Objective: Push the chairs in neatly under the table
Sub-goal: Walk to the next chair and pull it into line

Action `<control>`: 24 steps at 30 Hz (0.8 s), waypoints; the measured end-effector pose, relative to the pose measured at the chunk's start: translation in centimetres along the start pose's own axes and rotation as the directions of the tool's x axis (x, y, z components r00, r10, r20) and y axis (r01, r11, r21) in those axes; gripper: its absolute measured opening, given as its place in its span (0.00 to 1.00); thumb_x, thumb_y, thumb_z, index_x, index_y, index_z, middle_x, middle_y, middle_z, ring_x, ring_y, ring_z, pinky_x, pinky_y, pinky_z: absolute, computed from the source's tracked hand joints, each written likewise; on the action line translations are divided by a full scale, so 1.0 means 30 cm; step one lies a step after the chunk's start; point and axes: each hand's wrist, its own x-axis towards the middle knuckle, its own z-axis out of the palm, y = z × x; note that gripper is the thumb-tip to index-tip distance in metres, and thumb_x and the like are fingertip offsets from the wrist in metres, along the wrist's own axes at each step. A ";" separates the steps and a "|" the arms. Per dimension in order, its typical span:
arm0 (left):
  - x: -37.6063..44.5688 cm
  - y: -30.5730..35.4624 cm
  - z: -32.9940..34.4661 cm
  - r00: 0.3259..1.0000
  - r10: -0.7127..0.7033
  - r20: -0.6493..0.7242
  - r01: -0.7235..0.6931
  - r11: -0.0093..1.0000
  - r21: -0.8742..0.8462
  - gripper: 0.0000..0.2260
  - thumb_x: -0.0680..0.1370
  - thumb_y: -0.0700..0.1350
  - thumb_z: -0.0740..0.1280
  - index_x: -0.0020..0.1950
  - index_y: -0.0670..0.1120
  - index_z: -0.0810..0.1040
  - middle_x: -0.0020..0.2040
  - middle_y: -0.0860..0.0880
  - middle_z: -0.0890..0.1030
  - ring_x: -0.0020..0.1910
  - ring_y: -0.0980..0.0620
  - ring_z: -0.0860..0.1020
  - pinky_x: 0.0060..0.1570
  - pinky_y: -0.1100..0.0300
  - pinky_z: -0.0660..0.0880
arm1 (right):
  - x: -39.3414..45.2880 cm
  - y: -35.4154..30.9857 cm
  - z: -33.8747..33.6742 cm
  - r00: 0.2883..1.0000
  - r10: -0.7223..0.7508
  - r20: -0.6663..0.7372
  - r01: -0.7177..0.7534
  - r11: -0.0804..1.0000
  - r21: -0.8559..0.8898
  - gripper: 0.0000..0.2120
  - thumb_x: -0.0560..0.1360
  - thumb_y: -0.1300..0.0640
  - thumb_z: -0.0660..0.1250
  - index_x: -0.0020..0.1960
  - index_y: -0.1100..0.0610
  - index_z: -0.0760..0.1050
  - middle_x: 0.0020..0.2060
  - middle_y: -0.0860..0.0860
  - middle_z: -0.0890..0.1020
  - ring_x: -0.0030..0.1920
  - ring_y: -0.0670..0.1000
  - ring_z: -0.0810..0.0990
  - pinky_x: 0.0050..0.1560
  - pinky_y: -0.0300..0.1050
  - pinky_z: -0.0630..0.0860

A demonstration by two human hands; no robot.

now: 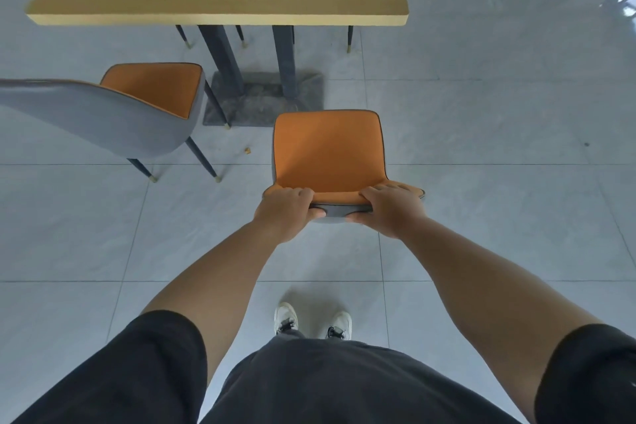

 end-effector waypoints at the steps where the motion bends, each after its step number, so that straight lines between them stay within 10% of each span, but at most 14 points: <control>1: -0.012 0.000 -0.002 1.000 -0.005 0.004 0.006 1.000 -0.004 0.19 0.79 0.62 0.54 0.46 0.47 0.69 0.40 0.50 0.74 0.39 0.48 0.74 0.36 0.54 0.65 | -0.010 -0.006 -0.004 1.000 0.001 0.000 -0.001 1.000 0.000 0.28 0.65 0.22 0.49 0.45 0.44 0.69 0.40 0.44 0.77 0.44 0.50 0.75 0.41 0.45 0.62; 24: -0.184 0.051 0.033 0.999 -0.023 0.046 0.022 0.999 0.025 0.20 0.80 0.63 0.53 0.48 0.47 0.70 0.42 0.50 0.76 0.39 0.48 0.75 0.40 0.52 0.73 | -0.167 -0.086 0.037 0.999 0.021 0.034 -0.019 0.998 -0.059 0.28 0.66 0.22 0.50 0.48 0.43 0.71 0.39 0.42 0.75 0.39 0.47 0.68 0.40 0.45 0.60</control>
